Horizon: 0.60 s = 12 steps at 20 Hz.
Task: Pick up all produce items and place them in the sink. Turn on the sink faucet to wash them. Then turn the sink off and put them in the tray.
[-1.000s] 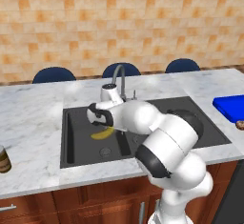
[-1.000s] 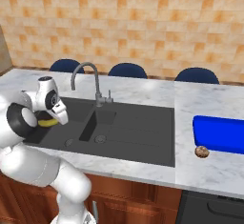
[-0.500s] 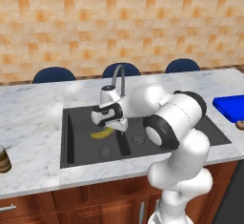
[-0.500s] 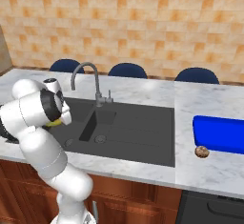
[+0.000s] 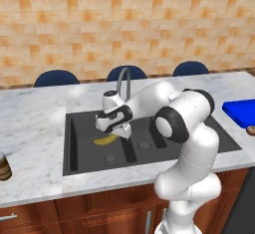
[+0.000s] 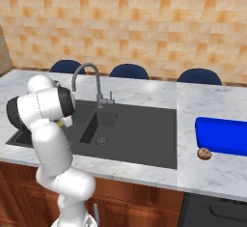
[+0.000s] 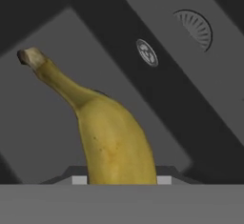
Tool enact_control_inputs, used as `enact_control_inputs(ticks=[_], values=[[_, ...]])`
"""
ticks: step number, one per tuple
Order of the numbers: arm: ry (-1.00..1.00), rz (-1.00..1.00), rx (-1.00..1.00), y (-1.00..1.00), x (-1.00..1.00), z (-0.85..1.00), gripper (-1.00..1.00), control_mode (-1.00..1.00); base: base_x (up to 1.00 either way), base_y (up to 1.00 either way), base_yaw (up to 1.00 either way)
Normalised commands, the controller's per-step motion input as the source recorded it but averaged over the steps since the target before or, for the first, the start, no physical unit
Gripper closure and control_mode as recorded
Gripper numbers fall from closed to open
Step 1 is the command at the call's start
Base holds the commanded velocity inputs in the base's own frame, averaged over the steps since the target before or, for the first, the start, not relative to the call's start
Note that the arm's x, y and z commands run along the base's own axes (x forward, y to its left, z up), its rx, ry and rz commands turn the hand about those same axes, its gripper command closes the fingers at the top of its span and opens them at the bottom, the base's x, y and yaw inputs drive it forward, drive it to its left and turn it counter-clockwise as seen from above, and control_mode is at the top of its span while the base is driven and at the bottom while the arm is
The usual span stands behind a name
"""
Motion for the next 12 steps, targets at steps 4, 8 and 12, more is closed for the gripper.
enact_control_inputs(ticks=[4, 8, 12], values=[[0.00, -0.06, 0.00, 0.00, 0.00, -0.16, 1.00, -1.00, 0.00, 0.00, 0.00], [0.00, -0.06, 0.00, 0.00, 0.00, -0.20, 1.00, -1.00, 0.00, 0.00, 0.00], [0.00, -0.06, 0.00, 0.00, 0.00, -0.22, 1.00, -1.00, 0.00, 0.00, 0.00]])
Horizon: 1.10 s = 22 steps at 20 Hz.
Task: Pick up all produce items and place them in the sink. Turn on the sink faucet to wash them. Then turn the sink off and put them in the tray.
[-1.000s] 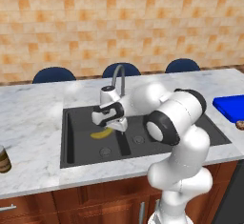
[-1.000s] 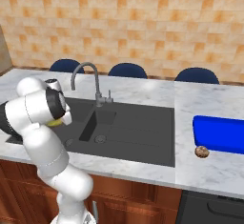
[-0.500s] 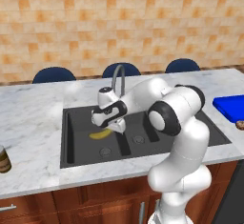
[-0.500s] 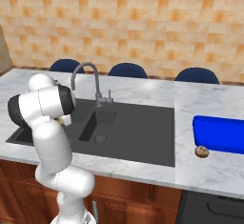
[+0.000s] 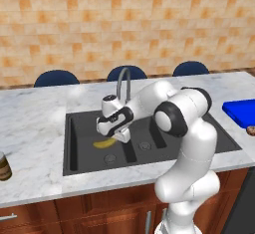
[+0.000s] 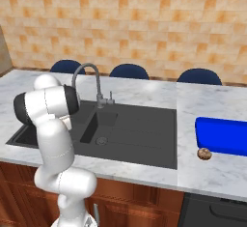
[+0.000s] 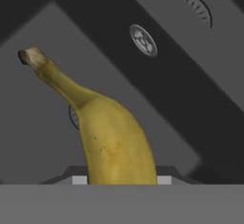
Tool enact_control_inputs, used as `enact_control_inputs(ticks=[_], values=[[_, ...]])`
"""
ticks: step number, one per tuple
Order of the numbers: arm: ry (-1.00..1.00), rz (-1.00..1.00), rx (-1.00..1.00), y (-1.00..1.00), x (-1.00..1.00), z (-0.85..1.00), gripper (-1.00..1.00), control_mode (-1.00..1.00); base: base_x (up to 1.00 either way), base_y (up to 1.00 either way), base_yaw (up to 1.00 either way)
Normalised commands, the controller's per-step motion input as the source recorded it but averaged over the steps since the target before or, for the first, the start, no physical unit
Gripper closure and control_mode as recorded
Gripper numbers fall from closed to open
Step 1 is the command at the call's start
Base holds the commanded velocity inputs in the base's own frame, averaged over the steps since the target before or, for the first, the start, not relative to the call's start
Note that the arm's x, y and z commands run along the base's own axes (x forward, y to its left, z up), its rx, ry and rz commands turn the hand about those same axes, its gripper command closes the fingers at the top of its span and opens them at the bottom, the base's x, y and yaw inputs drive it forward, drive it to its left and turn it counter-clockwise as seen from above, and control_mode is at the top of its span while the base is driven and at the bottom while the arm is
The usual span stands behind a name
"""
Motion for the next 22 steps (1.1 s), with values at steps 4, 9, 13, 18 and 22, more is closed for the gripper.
enact_control_inputs(ticks=[4, 9, 13, 18, 22], values=[[0.00, -0.06, 0.00, 0.00, 0.00, -0.21, 1.00, -1.00, 0.00, 0.00, 0.00], [0.00, -0.06, 0.00, 0.00, 0.00, -0.22, 1.00, -1.00, 0.00, 0.00, 0.00], [-0.01, -0.06, 0.00, 0.00, 0.00, -0.23, 1.00, -1.00, 0.00, 0.00, 0.00], [0.00, -0.06, 0.00, 0.00, 0.00, -0.28, 1.00, -1.00, 0.00, 0.00, 0.00], [0.00, -0.06, 0.00, 0.00, 0.00, -0.29, 1.00, -1.00, 0.00, 0.00, 0.00]])
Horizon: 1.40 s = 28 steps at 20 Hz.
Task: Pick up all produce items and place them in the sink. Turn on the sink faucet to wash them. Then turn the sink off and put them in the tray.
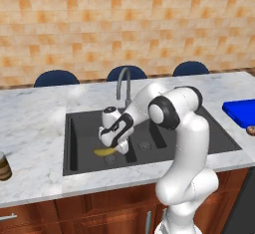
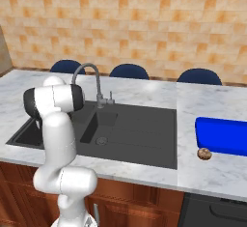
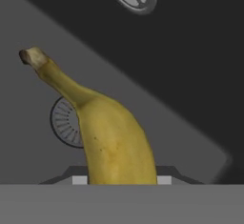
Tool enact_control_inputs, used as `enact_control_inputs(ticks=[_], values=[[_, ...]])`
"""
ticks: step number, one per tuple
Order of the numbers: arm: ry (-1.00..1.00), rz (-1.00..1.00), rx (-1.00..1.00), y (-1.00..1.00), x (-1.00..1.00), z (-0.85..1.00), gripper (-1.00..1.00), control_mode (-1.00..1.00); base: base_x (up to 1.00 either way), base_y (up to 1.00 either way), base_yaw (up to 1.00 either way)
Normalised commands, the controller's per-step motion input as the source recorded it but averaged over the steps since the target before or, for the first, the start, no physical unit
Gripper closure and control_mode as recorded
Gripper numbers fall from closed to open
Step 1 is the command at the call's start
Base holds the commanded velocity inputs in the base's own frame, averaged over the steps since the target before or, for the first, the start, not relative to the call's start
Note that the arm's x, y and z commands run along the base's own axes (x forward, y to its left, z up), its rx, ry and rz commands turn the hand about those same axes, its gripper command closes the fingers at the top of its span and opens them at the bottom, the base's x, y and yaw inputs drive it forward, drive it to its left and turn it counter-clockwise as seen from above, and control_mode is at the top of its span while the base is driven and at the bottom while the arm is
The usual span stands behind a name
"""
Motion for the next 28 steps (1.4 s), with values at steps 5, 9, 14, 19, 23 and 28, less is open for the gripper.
enact_control_inputs(ticks=[5, 9, 14, 19, 23, 28], values=[[0.00, -0.06, 0.00, 0.00, 0.00, -0.28, 1.00, -1.00, 0.00, 0.00, 0.00], [0.00, -0.06, 0.00, 0.00, 0.02, -0.24, 1.00, -1.00, 0.00, 0.00, 0.00], [0.00, -0.06, 0.00, 0.00, 0.02, -0.26, 1.00, -1.00, 0.00, 0.00, 0.00], [0.00, -0.02, 0.00, 0.00, 0.02, -0.24, 1.00, -1.00, 0.00, 0.00, 0.00], [0.00, -0.01, 0.00, 0.03, 0.07, -0.28, 1.00, -1.00, 0.00, 0.00, 0.00], [0.00, 0.00, 0.00, 0.04, 0.10, -0.29, 1.00, -1.00, 0.00, 0.00, 0.00]])
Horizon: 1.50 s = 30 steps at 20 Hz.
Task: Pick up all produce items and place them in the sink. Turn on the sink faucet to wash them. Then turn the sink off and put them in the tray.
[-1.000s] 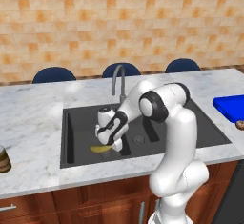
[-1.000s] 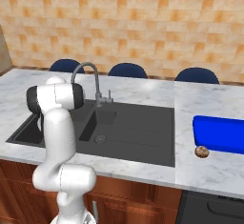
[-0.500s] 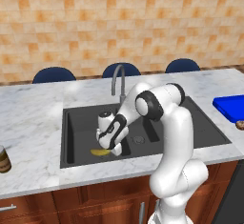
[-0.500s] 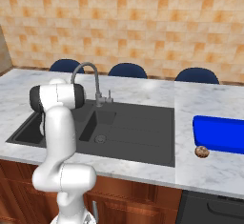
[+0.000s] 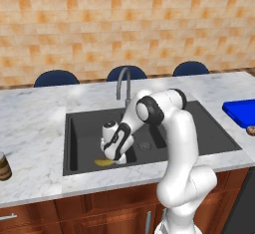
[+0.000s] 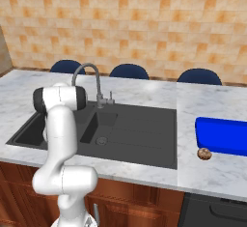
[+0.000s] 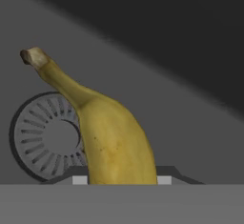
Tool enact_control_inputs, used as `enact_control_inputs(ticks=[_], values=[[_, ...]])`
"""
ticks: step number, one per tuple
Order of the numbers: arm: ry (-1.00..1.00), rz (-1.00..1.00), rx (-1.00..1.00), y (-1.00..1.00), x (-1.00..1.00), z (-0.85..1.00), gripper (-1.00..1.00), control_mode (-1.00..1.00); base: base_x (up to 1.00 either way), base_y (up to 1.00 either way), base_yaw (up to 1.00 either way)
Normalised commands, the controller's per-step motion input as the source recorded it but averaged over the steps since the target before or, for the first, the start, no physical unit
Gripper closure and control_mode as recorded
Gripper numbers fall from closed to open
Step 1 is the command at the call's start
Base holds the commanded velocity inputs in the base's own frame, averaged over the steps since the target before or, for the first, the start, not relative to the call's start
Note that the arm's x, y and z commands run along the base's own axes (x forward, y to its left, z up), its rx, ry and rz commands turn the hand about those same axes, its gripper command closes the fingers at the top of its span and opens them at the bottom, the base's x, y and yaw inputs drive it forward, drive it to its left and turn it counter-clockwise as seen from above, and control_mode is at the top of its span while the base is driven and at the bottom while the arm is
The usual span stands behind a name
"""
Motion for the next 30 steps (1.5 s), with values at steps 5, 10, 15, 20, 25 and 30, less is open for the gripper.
enact_control_inputs(ticks=[5, 10, 15, 20, 25, 30], values=[[0.00, 0.00, 0.00, 0.08, 0.12, -0.31, 1.00, -1.00, 0.00, 0.00, 0.00], [0.00, 0.00, 0.00, 0.08, 0.10, -0.24, -1.00, -1.00, 0.00, 0.00, 0.00], [-0.03, 0.00, 0.00, 0.01, 0.01, -0.03, -1.00, -1.00, 0.00, 0.00, 0.00], [-0.08, 0.00, 0.00, 0.00, 0.00, 0.26, -1.00, -1.00, 0.00, 0.00, 0.00], [-0.09, 0.00, 0.00, 0.01, 0.00, 0.44, -1.00, -1.00, 0.00, 0.00, 0.00], [-0.08, 0.00, 0.00, 0.00, -0.04, 0.62, -1.00, -1.00, 0.00, 0.00, 0.00]])
